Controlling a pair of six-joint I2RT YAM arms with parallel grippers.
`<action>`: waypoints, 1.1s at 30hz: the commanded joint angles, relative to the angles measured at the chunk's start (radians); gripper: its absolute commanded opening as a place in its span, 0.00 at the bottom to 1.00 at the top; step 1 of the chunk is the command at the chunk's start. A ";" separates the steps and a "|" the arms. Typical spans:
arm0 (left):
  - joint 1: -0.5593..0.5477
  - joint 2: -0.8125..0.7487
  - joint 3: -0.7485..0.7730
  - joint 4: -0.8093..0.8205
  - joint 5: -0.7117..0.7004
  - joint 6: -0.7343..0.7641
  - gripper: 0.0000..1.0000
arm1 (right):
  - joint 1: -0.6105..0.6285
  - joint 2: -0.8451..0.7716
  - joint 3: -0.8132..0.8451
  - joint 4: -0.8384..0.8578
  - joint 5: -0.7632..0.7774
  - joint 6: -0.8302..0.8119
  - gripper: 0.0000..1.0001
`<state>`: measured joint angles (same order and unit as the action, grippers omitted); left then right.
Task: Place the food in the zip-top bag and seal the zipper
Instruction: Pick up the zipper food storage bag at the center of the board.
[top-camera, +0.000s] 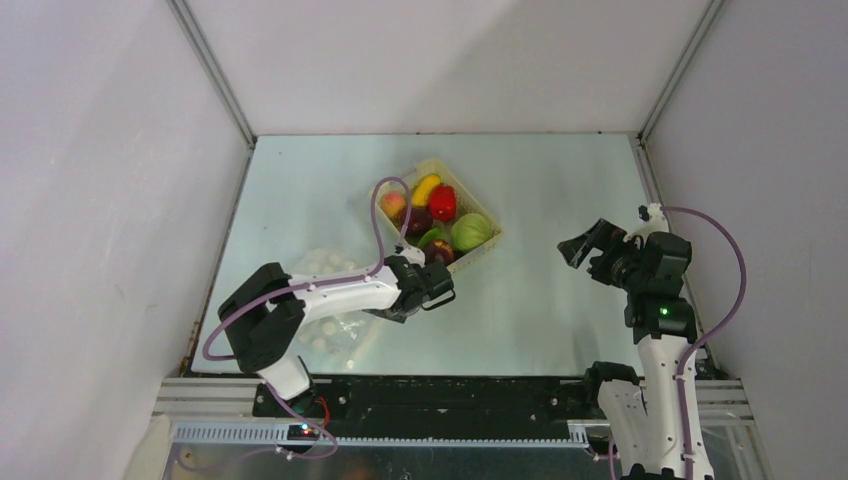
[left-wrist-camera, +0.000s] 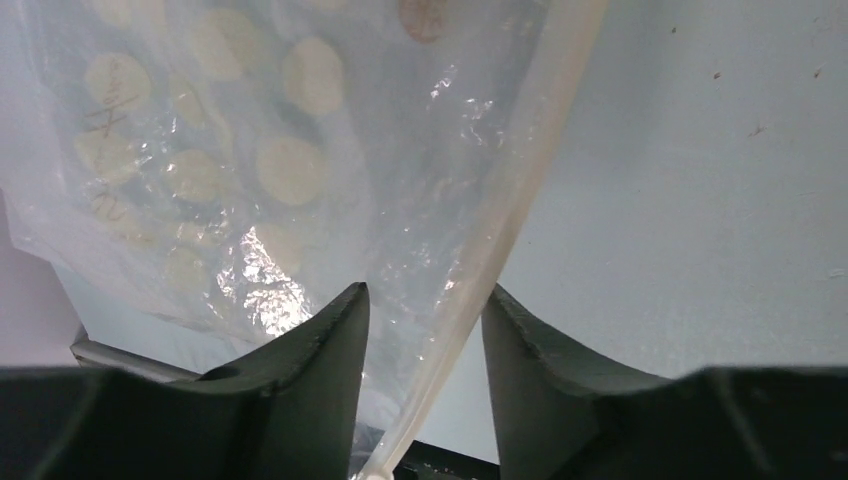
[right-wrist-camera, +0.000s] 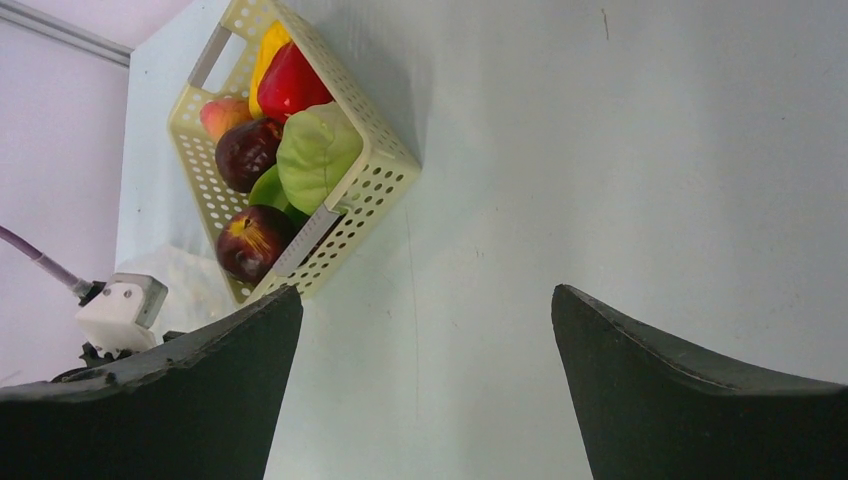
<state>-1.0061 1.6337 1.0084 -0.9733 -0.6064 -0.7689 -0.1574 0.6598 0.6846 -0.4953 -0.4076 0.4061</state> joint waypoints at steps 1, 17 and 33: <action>-0.005 -0.011 0.047 -0.003 -0.052 -0.021 0.44 | -0.004 -0.016 0.001 0.038 -0.015 -0.018 1.00; -0.003 -0.041 0.087 -0.119 -0.190 -0.109 0.00 | -0.002 -0.052 0.001 0.043 -0.044 -0.016 1.00; -0.034 -0.382 0.181 -0.156 -0.081 -0.136 0.00 | 0.559 -0.014 0.045 0.121 0.046 0.004 1.00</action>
<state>-1.0294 1.3373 1.1595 -1.1358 -0.7238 -0.8749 0.1757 0.6212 0.6849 -0.4305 -0.5072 0.3866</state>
